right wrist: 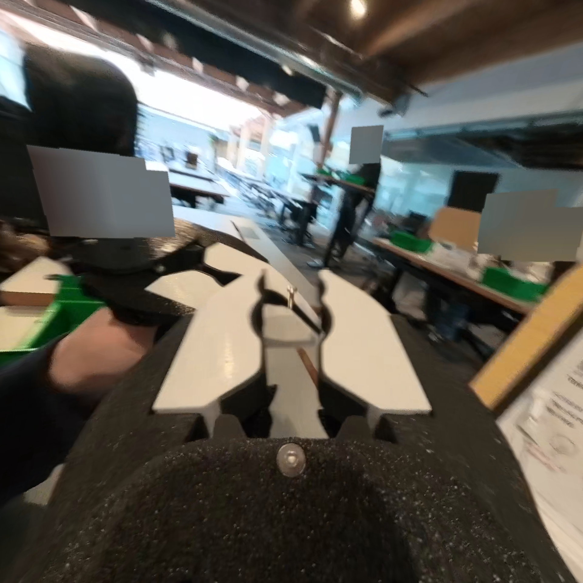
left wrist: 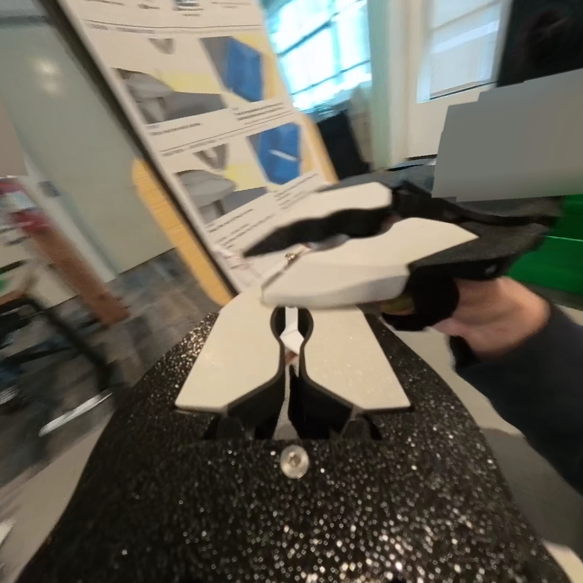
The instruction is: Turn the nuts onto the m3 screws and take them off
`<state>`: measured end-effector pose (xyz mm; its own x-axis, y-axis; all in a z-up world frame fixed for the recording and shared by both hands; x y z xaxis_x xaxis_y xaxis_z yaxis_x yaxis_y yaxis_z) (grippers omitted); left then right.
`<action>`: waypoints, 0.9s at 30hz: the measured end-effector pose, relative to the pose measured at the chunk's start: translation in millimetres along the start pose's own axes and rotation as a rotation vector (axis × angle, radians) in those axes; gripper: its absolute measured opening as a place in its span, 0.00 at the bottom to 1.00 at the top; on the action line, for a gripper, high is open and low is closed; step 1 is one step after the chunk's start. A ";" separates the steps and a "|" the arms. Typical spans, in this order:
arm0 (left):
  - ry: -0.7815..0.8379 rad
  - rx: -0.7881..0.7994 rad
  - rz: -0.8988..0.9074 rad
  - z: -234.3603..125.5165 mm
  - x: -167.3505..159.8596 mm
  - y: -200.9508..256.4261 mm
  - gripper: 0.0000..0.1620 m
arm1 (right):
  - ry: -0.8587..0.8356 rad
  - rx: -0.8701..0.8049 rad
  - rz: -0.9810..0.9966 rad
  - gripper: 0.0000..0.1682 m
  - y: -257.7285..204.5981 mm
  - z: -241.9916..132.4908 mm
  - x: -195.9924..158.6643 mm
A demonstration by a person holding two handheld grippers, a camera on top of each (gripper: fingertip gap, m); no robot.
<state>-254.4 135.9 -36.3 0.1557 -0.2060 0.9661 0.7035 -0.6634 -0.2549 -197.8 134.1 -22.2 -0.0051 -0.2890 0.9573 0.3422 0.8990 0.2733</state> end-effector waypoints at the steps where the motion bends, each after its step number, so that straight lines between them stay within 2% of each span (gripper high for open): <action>1: 0.002 -0.063 -0.007 -0.8 -0.6 1.6 0.01 | 0.040 0.069 0.012 0.23 -2.4 -1.6 1.3; 5: -0.026 -0.451 -0.066 -10.4 -5.3 14.5 0.00 | 0.188 0.442 0.116 0.24 -12.5 -27.2 0.8; 7: -0.050 -0.633 -0.108 -17.6 -8.1 20.5 0.01 | 0.223 0.583 0.166 0.21 -15.5 -40.6 -2.8; 10: -0.087 -0.837 -0.167 -26.5 -11.8 28.2 0.01 | 0.296 0.766 0.238 0.13 -20.0 -54.1 -5.1; 13: -0.120 -0.978 -0.172 -33.9 -13.7 38.0 0.00 | 0.272 0.848 0.264 0.07 -24.8 -52.4 -12.4; 19: -0.140 -1.069 -0.174 -35.1 -12.6 50.7 0.00 | 0.211 0.978 0.266 0.10 -39.8 -42.2 -18.0; 22: -0.134 -1.068 -0.180 -34.5 -11.7 50.4 0.00 | 0.221 1.011 0.242 0.03 -43.1 -43.4 -17.2; 25: -0.115 -1.042 -0.180 -33.6 -8.8 48.9 0.01 | 0.225 0.975 0.215 0.03 -42.0 -43.4 -14.2; 27: -0.101 -0.968 -0.179 -30.8 -5.7 45.1 0.00 | 0.220 0.907 0.208 0.03 -37.7 -43.1 -11.4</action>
<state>-244.9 84.9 -54.6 0.1922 -0.0133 0.9813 -0.1409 -0.9899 0.0142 -170.2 89.4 -47.5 0.1818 -0.0668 0.9811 -0.5425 0.8253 0.1567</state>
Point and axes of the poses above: each gripper's, where its closed fingertips meet, z out along the fingers, x out of its top, y = z × x across the jaws, the point moved 6 cm from there along -z, back along the fingers, and after that the axes turned 14 degrees about x, right-handed, at the moved point
